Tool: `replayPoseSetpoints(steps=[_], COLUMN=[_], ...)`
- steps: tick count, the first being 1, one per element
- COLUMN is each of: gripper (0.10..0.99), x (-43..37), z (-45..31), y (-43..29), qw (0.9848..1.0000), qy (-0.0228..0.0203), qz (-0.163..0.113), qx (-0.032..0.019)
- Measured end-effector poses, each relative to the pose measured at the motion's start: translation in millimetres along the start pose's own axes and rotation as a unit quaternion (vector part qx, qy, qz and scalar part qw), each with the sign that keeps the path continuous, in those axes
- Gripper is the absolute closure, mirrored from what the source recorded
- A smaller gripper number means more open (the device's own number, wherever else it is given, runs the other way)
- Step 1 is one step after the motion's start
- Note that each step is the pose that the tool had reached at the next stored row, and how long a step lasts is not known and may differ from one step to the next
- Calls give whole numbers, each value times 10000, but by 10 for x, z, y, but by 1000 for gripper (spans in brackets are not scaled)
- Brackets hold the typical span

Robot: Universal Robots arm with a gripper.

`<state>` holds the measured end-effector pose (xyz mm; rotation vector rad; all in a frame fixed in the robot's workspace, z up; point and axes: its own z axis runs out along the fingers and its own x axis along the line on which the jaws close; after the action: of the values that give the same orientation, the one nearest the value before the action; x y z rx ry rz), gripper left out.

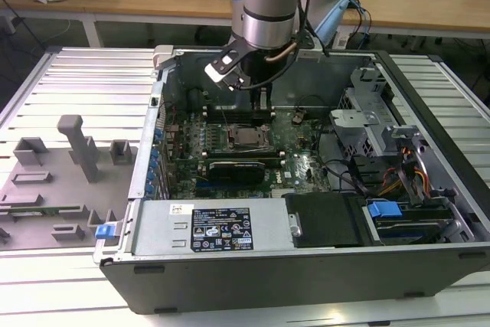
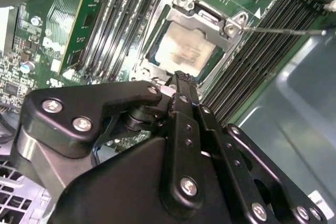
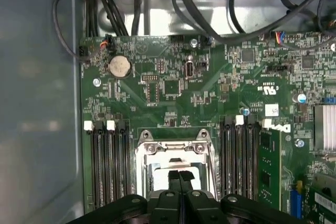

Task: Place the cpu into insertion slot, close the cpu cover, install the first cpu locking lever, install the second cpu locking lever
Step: 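Close the cpu cover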

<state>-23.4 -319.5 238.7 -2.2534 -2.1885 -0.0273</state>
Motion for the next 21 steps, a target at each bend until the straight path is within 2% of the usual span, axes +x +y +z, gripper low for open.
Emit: replayPoseSetpoints(steps=[5, 10, 15, 19, 21], gripper=[980, 980, 980, 980, 980], x=[-3, -9, -11, -10, -11], z=[43, 86, 100, 101, 100], y=[-74, -183, -185, -185, -185], qw=[10000, 10000, 10000, 9996, 9986], qy=[-1, 0, 0, 3, 4], qz=[0, 0, -44, -299, -535], qx=[0, 0, 1, 3, 7])
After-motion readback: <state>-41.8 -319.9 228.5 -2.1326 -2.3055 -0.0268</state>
